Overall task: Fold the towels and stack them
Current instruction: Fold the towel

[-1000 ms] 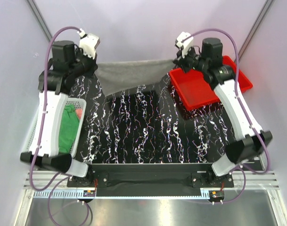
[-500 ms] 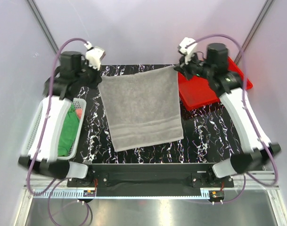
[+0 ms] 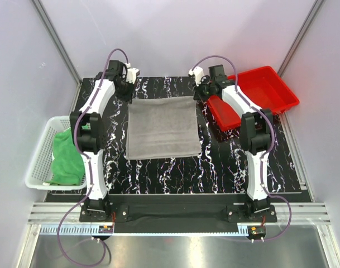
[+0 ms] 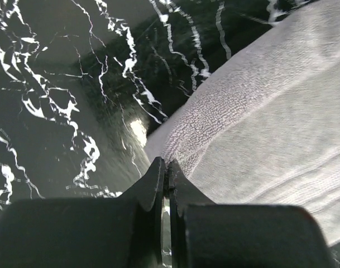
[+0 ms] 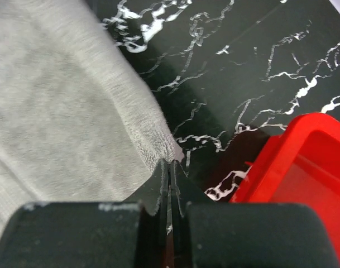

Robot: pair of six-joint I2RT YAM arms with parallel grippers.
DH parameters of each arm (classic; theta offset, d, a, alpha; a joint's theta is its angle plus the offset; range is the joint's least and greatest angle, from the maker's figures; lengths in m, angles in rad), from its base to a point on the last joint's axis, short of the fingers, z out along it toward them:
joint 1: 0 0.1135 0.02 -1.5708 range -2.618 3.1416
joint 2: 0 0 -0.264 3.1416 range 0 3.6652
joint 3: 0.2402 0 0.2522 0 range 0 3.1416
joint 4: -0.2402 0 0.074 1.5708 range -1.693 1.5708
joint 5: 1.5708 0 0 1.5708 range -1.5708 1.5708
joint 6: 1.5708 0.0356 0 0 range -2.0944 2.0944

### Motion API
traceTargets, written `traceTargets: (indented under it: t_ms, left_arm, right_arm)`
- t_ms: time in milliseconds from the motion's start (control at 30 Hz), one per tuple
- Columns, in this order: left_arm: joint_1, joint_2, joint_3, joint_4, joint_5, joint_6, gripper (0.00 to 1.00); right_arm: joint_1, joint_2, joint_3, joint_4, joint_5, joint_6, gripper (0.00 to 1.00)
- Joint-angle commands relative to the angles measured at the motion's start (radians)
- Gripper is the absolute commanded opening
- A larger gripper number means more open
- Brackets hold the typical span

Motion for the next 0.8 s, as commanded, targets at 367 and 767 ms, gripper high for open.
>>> traceTargets:
  t_ms: [367,767]
  left_arm:
    - [0.009,-0.254,-0.209,0.149,-0.112,0.053,0.00]
    - [-0.039,-0.429,-0.467,0.120,-0.057,-0.008,0.00]
  right_arm:
    - [-0.013,-0.235,-0.361,0.386,-0.011,-0.089,0.00]
    - [0.002,-0.530,-0.695,0.363,-0.053,-0.025,0.00]
